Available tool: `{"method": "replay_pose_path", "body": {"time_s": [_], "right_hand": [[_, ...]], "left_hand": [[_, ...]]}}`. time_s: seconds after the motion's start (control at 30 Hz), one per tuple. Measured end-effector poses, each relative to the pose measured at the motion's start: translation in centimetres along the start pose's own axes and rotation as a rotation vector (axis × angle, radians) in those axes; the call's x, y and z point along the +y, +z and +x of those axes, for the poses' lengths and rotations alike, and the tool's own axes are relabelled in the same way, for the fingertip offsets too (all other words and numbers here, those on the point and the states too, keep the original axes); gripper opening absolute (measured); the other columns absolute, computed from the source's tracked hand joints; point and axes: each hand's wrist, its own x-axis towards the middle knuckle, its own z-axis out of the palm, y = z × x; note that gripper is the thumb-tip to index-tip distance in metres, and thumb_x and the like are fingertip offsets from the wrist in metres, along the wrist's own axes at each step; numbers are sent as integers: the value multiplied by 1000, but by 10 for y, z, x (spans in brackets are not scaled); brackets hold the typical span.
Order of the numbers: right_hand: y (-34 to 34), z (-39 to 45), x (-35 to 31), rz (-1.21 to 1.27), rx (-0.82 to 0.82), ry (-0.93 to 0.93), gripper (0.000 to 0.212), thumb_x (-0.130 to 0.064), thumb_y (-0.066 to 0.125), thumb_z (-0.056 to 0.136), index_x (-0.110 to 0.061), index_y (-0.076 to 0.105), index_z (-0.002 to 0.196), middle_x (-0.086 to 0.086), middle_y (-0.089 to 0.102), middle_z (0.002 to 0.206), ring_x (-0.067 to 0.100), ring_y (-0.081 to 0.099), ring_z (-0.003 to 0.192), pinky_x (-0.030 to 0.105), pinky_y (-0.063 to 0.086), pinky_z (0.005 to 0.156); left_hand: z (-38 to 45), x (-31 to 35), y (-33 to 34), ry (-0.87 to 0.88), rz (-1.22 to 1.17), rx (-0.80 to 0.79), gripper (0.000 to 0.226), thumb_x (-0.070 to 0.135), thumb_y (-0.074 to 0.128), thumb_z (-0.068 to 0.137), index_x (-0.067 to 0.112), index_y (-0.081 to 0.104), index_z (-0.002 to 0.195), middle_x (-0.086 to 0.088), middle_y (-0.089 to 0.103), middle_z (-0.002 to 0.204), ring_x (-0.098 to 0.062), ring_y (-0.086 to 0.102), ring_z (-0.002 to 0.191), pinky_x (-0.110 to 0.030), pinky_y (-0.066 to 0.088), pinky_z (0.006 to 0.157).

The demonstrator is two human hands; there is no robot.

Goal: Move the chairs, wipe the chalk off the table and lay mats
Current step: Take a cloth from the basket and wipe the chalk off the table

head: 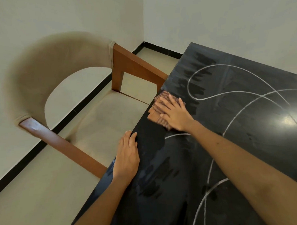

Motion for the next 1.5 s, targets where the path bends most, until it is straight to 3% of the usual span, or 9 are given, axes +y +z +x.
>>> {"method": "replay_pose_path", "body": {"time_s": [0.2, 0.33, 0.5, 0.63, 0.8, 0.93, 1.1, 1.27, 1.5], "right_hand": [[27, -104, -43, -33, 22, -263, 58, -60, 18, 99, -37, 16, 153, -8, 8, 162, 26, -6, 150, 51, -7, 119], [33, -112, -31, -49, 29, -327, 52, -54, 17, 102, -39, 16, 152, -10, 4, 162, 22, -11, 149, 47, -10, 119], [20, -64, 18, -40, 36, -140, 53, -51, 11, 101, -38, 9, 153, -8, -1, 162, 25, -14, 148, 50, -10, 118], [7, -30, 64, -15, 55, 65, 51, -43, 21, 104, -33, 11, 153, -4, 3, 163, 27, -9, 149, 52, -6, 118], [6, -31, 61, 29, 38, 154, 52, -44, 21, 104, -32, 11, 154, -4, 2, 163, 27, -9, 149, 53, -5, 119], [16, -82, 34, -38, 41, 30, 54, -47, 24, 103, -35, 10, 153, -6, 3, 163, 27, -8, 149, 52, -6, 118], [38, -156, -2, -31, 48, -169, 55, -53, 21, 101, -37, 16, 153, -8, 7, 162, 26, -6, 150, 52, -4, 119], [44, -172, 4, -36, 58, -268, 52, -52, 20, 102, -38, 19, 152, -9, 7, 162, 24, -4, 150, 49, -4, 120], [25, -101, 81, -37, 84, 107, 50, -39, 30, 104, -34, 16, 152, -5, 9, 162, 25, -3, 150, 49, -3, 118]], "left_hand": [[-3, 3, -4, -5, -16, -2, 43, 21, 27, 102, 6, 40, 140, -13, 35, 148, -25, 31, 137, -40, 26, 116], [-2, 4, -5, -48, -40, -16, 42, 21, 27, 103, 8, 39, 141, -10, 34, 149, -23, 30, 138, -38, 24, 117], [-1, 5, -4, -61, -69, -27, 42, 22, 26, 103, 10, 38, 142, -8, 34, 149, -21, 30, 138, -36, 24, 117], [-1, 5, -4, -65, -64, -27, 41, 21, 27, 103, 9, 38, 142, -7, 34, 149, -20, 30, 138, -38, 25, 117], [-1, 7, -4, -72, -75, -24, 41, 22, 27, 104, 10, 38, 142, -7, 35, 148, -20, 31, 137, -38, 26, 116], [-1, 8, -3, -41, -24, -21, 42, 21, 27, 103, 7, 38, 142, -9, 36, 148, -23, 31, 137, -38, 24, 117], [-2, 5, -2, 16, 133, -47, 48, 24, 21, 103, 9, 28, 148, -7, 24, 157, -21, 13, 147, -36, 10, 121], [-4, 7, -4, 49, 188, -30, 47, 25, 26, 103, 10, 31, 147, -7, 26, 156, -22, 15, 147, -37, 11, 121], [0, 2, 0, 62, 190, -17, 46, 28, 28, 103, 12, 34, 146, -4, 29, 155, -19, 15, 147, -35, 11, 120]]}}
